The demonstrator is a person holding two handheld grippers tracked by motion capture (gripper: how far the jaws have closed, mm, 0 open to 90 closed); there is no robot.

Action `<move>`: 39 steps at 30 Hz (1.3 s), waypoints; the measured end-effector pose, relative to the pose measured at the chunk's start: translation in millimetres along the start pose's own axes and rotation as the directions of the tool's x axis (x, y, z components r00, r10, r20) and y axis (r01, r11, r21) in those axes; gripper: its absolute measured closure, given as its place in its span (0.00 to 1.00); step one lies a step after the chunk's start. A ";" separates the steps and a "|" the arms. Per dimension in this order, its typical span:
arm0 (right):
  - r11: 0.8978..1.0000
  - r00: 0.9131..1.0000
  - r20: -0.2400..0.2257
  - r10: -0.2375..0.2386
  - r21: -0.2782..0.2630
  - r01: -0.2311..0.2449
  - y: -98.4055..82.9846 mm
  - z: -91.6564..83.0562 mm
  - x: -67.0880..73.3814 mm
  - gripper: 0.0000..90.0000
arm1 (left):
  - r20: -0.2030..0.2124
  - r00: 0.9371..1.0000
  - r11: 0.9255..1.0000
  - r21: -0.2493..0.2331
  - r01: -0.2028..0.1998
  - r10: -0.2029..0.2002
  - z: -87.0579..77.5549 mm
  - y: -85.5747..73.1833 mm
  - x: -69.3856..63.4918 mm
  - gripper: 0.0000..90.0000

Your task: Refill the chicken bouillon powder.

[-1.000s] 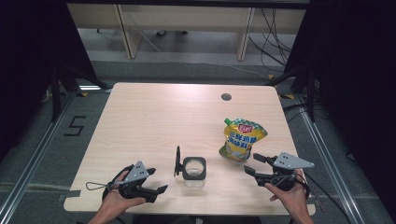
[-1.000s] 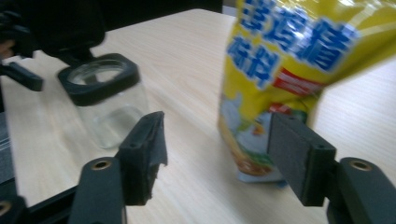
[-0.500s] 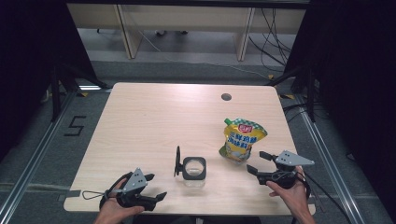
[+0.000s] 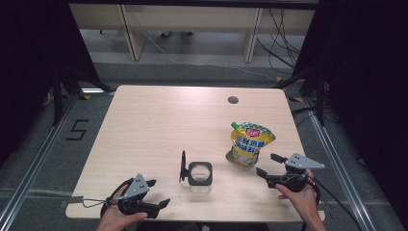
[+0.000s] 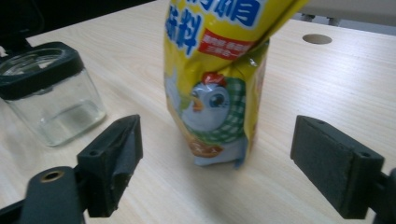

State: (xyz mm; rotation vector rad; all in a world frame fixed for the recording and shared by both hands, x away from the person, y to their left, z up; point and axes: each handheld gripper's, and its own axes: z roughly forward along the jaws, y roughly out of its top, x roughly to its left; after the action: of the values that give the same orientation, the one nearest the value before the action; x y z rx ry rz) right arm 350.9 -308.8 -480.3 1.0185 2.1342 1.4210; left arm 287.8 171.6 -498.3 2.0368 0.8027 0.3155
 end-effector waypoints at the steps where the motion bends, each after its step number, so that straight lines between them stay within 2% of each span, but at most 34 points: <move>1: 1.000 1.000 0.000 0.000 0.000 0.000 0.0 0.0 0.0 0.19 | 0.000 1.000 1.000 0.007 -0.005 0.005 0.2 0.2 0.0 0.19; 2: 1.000 1.000 -0.008 -0.014 0.000 0.014 0.3 0.6 -2.2 0.18 | 0.005 1.000 1.000 0.007 -0.019 0.019 0.9 0.6 0.6 0.19; 4: 0.999 0.999 0.003 -0.033 -0.013 0.034 -0.1 4.1 -6.2 0.18 | 0.006 1.000 1.000 0.006 -0.009 0.009 2.7 -0.1 0.4 0.19; 5: 1.000 1.000 0.001 -0.003 -0.001 0.003 -0.5 5.0 -4.5 0.17 | 0.006 1.000 1.000 0.008 -0.028 0.028 2.5 0.5 1.3 0.19; 6: 1.000 1.000 -0.002 -0.008 0.003 0.008 -0.3 7.4 -6.7 0.17 | 0.007 0.999 0.999 0.006 -0.031 0.031 2.5 0.6 1.5 0.19; 7: 1.000 1.000 0.001 -0.008 0.004 0.008 -0.4 9.0 -7.5 0.17 | 0.010 1.000 1.000 0.011 -0.025 0.025 2.4 0.4 1.1 0.19; 8: 0.999 0.999 0.006 -0.051 -0.008 0.051 -0.2 12.9 -12.6 0.17 | 0.007 1.000 0.999 0.023 -0.024 0.024 2.0 0.6 0.8 0.19; 9: 1.000 1.000 0.002 -0.022 0.006 0.022 -0.6 14.1 -11.9 0.17 | 0.009 1.000 1.000 0.013 -0.007 0.007 2.7 0.1 -0.9 0.19; 10: 0.999 0.999 0.002 -0.032 0.002 0.032 -0.9 17.3 -14.7 0.17 | 0.008 1.000 1.000 -0.002 0.003 -0.003 3.7 -1.0 -2.1 0.19; 12: 0.999 0.999 0.009 -0.050 0.000 0.050 -0.8 22.4 -19.6 0.17 | 0.012 0.999 0.998 0.031 -0.052 0.052 1.6 -0.3 1.3 0.19; 13: 0.999 0.999 0.000 -0.049 0.001 0.049 -1.0 25.3 -20.5 0.17 | 0.008 1.000 1.000 0.019 -0.024 0.023 2.6 -1.5 -0.6 0.19; 16: 0.998 0.997 -0.033 -0.069 0.005 0.069 -0.6 31.3 -21.1 0.17 | 0.008 1.000 0.999 0.029 -0.020 0.020 2.1 -1.5 0.1 0.19; 17: 0.994 0.994 -0.040 -0.106 -0.017 0.105 0.4 34.4 -23.0 0.17 | 0.008 1.000 1.000 0.025 -0.017 0.017 2.3 -1.7 0.0 0.19; 18: 0.994 0.993 -0.053 -0.107 -0.021 0.106 0.9 35.5 -22.7 0.17 | 0.008 1.000 0.999 0.026 -0.018 0.018 2.2 -1.8 0.0 0.19; 19: 0.998 0.995 -0.068 -0.069 -0.009 0.069 0.5 36.2 -18.4 0.17 | 0.013 1.000 1.000 0.023 -0.016 0.015 2.4 -1.9 -0.4 0.19; 20: 0.992 0.990 -0.068 -0.125 -0.035 0.123 1.0 40.4 -19.0 0.17 | 0.010 1.000 1.000 0.018 -0.021 0.021 2.6 -2.1 -0.4 0.19; 22: 0.991 0.988 -0.082 -0.131 -0.030 0.129 1.3 41.3 -18.6 0.17 | 0.007 1.000 1.000 0.016 -0.023 0.023 2.7 -1.9 -0.8 0.19; 23: 0.994 0.990 -0.089 -0.110 -0.034 0.107 0.2 43.8 -16.8 0.17 | 0.010 1.000 1.000 0.017 -0.021 0.021 2.8 -1.9 -0.9 0.19; 27: 0.992 0.988 -0.098 -0.121 -0.051 0.116 -0.1 48.2 -19.0 0.17 | 0.007 1.000 1.000 0.013 -0.019 0.019 3.3 -2.3 -1.2 0.19; 28: 0.994 0.990 -0.099 -0.100 -0.042 0.097 -0.4 48.4 -18.6 0.17 | 0.009 1.000 1.000 0.018 -0.021 0.021 2.9 -2.0 -0.9 0.19; 29: 0.992 0.989 -0.096 -0.115 -0.055 0.110 -0.5 50.4 -20.5 0.17 | 0.009 1.000 1.000 0.018 -0.021 0.021 2.8 -1.9 -0.8 0.19; 31: 0.991 0.984 -0.123 -0.127 -0.058 0.121 -1.0 55.5 -23.8 0.17 | 0.007 1.000 0.999 0.018 -0.028 0.027 2.6 -1.8 -0.4 0.19; 33: 0.988 0.984 -0.106 -0.141 -0.073 0.133 -0.8 56.1 -24.4 0.17 | 0.010 1.000 1.000 0.018 -0.021 0.021 2.8 -1.9 -0.7 0.19; 34: 0.993 0.988 -0.106 -0.109 -0.060 0.103 -1.5 55.6 -22.1 0.17 | 0.009 1.000 1.000 0.019 -0.025 0.025 2.6 -1.7 -0.4 0.19; 36: 0.993 0.987 -0.114 -0.113 -0.053 0.107 -1.7 56.3 -20.0 0.17 | 0.011 1.000 1.000 0.019 -0.024 0.024 2.8 -1.7 -0.3 0.20; 37: 0.991 0.986 -0.114 -0.125 -0.066 0.118 -1.5 57.4 -20.2 0.17 | 0.012 0.999 0.999 0.020 -0.047 0.047 2.7 -1.2 0.8 0.20; 38: 0.989 0.983 -0.119 -0.140 -0.066 0.133 -1.2 58.0 -20.9 0.17 | 0.010 0.999 0.998 0.023 -0.052 0.052 2.7 -1.1 1.1 0.20; 39: 0.991 0.984 -0.126 -0.129 -0.063 0.122 -1.9 59.0 -18.9 0.17 | 0.010 0.999 0.998 0.022 -0.052 0.052 2.8 -1.0 1.0 0.20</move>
State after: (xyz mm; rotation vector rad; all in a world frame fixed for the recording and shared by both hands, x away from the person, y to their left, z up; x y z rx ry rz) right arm 401.5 -286.1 -508.0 0.7759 2.1942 1.5131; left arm 289.5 170.8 -500.8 2.0811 0.7515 0.3268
